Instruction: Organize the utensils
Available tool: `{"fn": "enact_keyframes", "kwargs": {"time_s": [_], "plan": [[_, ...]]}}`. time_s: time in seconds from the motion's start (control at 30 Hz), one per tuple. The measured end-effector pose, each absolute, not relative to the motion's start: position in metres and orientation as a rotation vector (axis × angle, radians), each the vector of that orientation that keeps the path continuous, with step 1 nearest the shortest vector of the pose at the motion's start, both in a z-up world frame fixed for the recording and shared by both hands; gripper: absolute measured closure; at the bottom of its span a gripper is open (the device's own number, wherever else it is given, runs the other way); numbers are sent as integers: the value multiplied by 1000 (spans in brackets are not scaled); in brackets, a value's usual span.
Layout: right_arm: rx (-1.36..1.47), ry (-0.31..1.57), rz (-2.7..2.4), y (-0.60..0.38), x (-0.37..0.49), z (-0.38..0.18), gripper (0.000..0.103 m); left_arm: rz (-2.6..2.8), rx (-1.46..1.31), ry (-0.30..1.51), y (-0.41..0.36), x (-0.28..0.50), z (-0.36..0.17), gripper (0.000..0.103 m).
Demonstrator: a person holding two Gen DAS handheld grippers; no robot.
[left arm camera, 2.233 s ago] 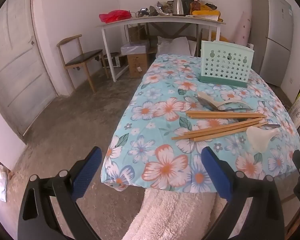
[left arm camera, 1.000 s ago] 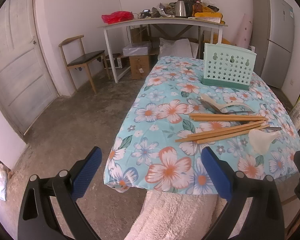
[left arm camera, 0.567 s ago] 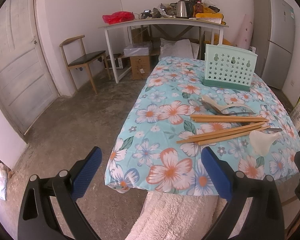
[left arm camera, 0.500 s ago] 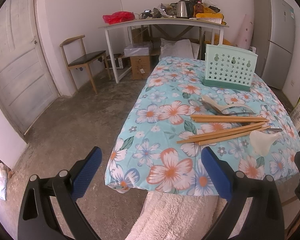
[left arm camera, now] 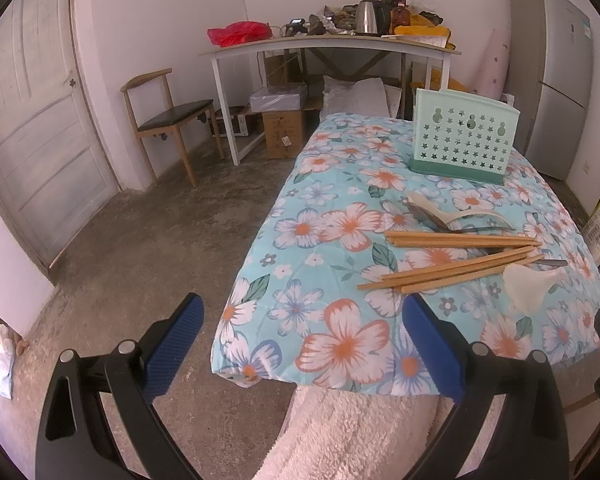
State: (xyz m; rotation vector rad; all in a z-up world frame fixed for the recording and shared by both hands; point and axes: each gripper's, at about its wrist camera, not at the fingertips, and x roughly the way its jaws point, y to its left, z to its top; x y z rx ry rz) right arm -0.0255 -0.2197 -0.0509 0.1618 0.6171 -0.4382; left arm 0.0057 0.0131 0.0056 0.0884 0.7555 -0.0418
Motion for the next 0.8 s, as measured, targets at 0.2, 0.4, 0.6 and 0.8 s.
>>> {"fn": "enact_keyframes", "kwargs": {"time_s": [0.2,0.4,0.6,0.8], "plan": [[163,623,-437,-218,-24,-60,8,-35,99,752,14,11,4,6],[138,626,-430,-212,-19,-66,8,-53,132,767,6,22,-5,6],[115,627,-443,-218,-12,-76,8,-153,120,763,-2,30,-8,6],[113,634,-456,-234,-6,-92,8,-343,7,777,-8,37,-13,6]]}}
